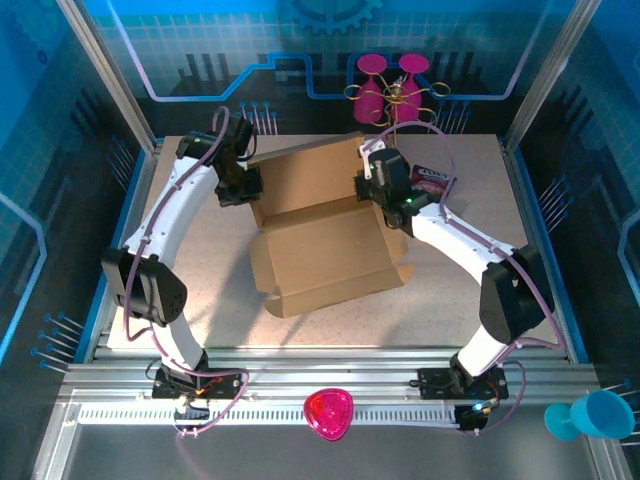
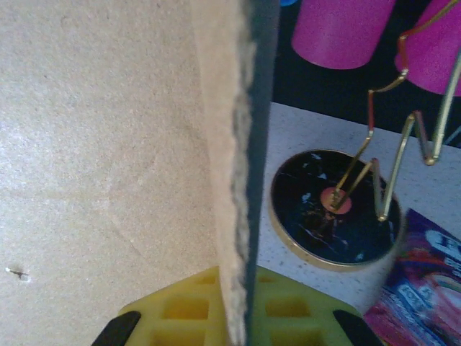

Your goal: Fold the paper box

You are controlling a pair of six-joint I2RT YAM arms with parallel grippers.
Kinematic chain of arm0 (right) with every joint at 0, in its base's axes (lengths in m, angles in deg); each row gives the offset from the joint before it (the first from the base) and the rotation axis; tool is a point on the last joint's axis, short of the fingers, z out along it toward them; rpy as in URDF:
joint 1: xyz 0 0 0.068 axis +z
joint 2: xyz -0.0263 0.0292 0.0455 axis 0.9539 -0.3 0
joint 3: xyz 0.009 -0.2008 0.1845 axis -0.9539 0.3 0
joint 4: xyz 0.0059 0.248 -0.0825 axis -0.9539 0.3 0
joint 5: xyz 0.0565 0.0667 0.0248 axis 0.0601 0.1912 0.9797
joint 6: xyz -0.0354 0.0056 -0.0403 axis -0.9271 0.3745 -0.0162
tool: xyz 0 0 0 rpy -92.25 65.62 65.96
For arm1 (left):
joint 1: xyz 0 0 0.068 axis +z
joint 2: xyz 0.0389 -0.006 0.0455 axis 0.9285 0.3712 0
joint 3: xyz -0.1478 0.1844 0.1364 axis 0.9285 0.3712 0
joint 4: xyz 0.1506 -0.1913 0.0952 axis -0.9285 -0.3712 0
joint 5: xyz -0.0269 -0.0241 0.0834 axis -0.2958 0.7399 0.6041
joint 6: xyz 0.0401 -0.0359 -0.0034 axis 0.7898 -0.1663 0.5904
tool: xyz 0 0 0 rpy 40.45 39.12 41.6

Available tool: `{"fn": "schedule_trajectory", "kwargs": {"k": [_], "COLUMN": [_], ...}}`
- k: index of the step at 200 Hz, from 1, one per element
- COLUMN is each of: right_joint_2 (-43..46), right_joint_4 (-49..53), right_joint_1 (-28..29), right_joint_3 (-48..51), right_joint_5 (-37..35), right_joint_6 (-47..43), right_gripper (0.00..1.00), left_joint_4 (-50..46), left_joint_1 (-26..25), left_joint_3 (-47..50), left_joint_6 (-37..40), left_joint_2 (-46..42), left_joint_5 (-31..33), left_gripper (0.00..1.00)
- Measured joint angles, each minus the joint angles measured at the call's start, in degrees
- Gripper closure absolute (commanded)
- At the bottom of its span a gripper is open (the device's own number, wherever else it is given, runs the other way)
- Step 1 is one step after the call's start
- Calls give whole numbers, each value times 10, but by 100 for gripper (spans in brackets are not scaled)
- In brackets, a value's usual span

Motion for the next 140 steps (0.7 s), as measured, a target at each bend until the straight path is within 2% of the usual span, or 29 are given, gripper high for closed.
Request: {"fn": "schedule_trajectory", "kwargs": {"k": [44,68,92,119,140], "right_joint_2": [-26,-34,-33,-14,7], "right_joint_4": [59,76,88,99,108], "right_joint_1": [47,59,53,23,-12], "right_joint_3": [-44,-54,-60,-61,-72], "right_joint_5": [-143,-170,-154,-84,-17], "right_joint_6": [12,18,21,24,35], "right_gripper": [100,100,81,58,50], "left_joint_4": [0,-1,-8,-16,-22], "left_joint_1": [-5,-5,-5,-5,-4], "left_joint_3": [-2,-2,-15,-31,-37], "left_joint_6": [-3,-4,-4,-2,-2], "left_joint_2": [1,3,12,19,21], "left_joint_5": [2,6,6,6,5], "left_gripper": [100,100,100,100,100]}}
